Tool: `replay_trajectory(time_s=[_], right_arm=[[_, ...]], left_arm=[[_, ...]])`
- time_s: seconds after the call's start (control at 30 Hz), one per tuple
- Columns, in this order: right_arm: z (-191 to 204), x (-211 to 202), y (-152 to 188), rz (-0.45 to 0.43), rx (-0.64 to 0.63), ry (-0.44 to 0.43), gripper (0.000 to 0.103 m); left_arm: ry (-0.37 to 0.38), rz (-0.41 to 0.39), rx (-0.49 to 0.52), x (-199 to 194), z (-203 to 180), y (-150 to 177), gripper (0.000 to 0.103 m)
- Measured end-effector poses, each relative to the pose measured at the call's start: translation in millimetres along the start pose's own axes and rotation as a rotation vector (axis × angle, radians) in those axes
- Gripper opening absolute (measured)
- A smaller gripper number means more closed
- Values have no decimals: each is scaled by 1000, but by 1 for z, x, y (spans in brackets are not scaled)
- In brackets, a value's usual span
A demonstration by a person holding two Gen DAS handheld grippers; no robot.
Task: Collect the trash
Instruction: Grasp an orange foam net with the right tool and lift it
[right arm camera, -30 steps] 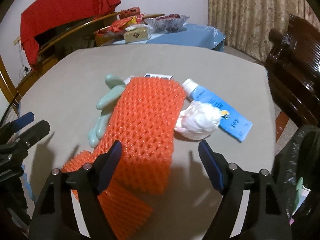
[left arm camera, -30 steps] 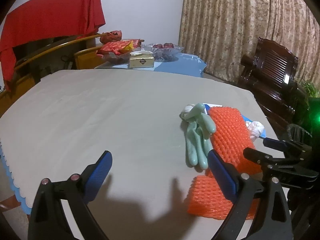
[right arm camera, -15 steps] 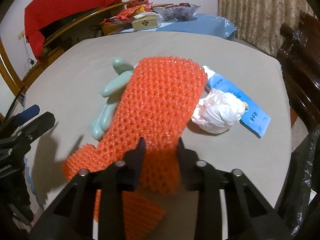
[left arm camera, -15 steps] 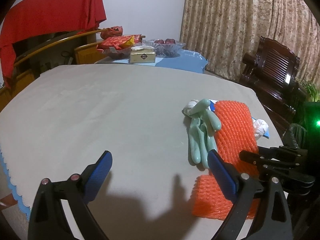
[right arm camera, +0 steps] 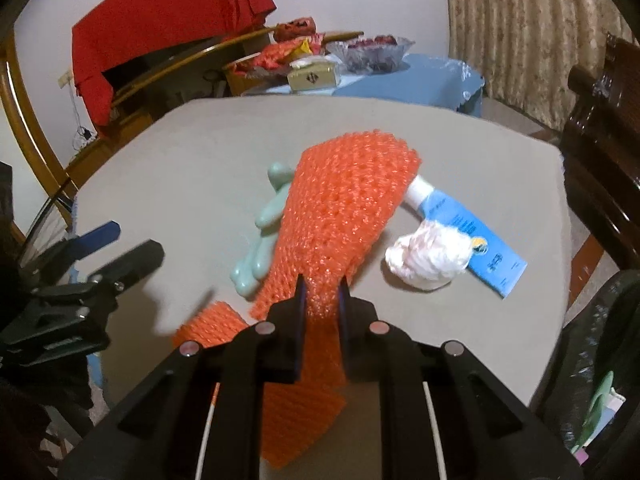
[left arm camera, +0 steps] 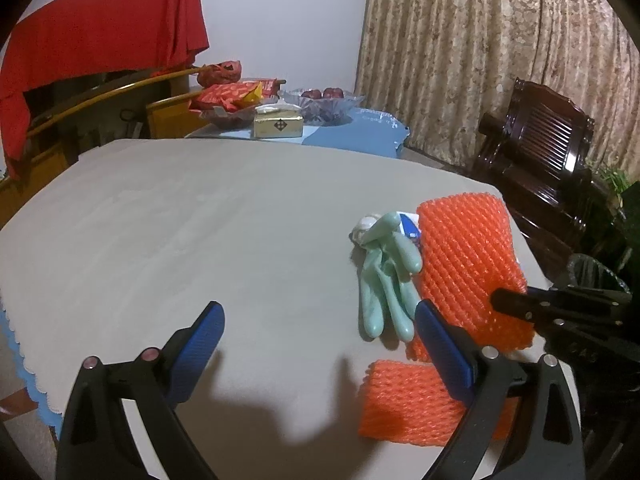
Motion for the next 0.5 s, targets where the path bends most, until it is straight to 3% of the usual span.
replay_trajectory(time_s=[0.3,0.5], right_arm=[[-23,-21,-31,-69,11,35,13],[-52,-16,-36,-65,44,72,13]], left_arm=[[24,-27,8,5,-21,-19,93],[58,-8,27,29,-44,-23,90]])
Point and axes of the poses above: each gripper's, at about its wrist camera, not at the fingertips, and x roughly the way its jaws point, z to its left, y to its underside, the point moved 10 cm from there along x, roughly the way its jaws point, and after that the axes turned 8 degrees about -z, right-handed, at the moved point
